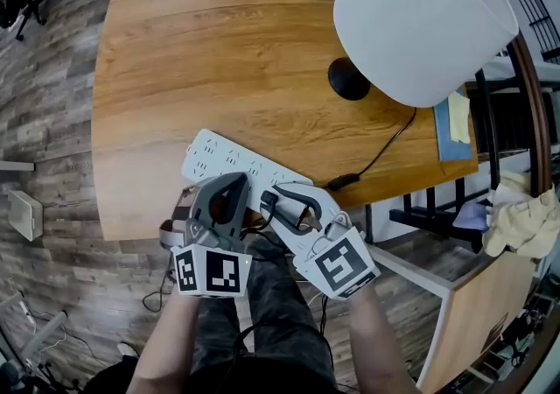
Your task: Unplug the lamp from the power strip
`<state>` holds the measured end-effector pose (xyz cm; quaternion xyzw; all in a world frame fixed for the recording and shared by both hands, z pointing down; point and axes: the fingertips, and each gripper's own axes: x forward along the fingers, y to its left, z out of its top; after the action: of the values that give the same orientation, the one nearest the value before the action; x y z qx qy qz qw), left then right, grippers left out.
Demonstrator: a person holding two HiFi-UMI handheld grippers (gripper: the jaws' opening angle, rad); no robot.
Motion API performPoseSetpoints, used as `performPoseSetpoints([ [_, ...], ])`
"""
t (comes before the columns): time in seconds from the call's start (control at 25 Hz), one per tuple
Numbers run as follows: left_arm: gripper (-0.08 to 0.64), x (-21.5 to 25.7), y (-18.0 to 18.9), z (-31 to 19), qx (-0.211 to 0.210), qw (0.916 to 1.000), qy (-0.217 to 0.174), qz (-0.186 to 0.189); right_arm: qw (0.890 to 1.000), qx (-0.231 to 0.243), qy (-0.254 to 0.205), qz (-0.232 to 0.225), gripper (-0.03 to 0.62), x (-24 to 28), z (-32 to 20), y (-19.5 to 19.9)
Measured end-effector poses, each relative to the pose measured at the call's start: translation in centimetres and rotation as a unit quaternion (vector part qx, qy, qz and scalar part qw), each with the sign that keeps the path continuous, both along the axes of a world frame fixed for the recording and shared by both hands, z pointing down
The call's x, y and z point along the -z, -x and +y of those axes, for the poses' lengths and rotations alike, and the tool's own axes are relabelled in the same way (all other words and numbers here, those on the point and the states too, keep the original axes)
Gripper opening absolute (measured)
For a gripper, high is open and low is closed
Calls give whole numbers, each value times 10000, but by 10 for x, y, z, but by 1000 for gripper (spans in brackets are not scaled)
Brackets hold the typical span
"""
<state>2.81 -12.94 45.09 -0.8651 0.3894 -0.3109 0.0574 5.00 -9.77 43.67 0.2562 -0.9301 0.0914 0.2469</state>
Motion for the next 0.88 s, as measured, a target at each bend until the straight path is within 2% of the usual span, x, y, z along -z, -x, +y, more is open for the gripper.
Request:
performPoseSetpoints([
  [0.12,-3,0,-1,0,26,10000,28,26,9998,-22,-60,180,120,-5,-2,1],
  [0.24,-3,-1,-1,-1,145,9994,202,229,9994,-10,-107,334,114,-8,-1,1],
  [0.32,-5,-2,-2,-3,165,9990,270,321,9987,9,-198,469,79,-9,1,2],
  [0.4,-5,-2,-5,-4,147,9988,294,357,9975,14,-369,595,75,-9,3,3],
  [0.52,-5,-2,-6,-3,142,9987,329,354,9973,-37,-472,554,74,-7,4,3],
  [0.88,-5,-2,-6,-4,105,9988,336,326,9996,-117,247,88,72,-5,-3,3],
])
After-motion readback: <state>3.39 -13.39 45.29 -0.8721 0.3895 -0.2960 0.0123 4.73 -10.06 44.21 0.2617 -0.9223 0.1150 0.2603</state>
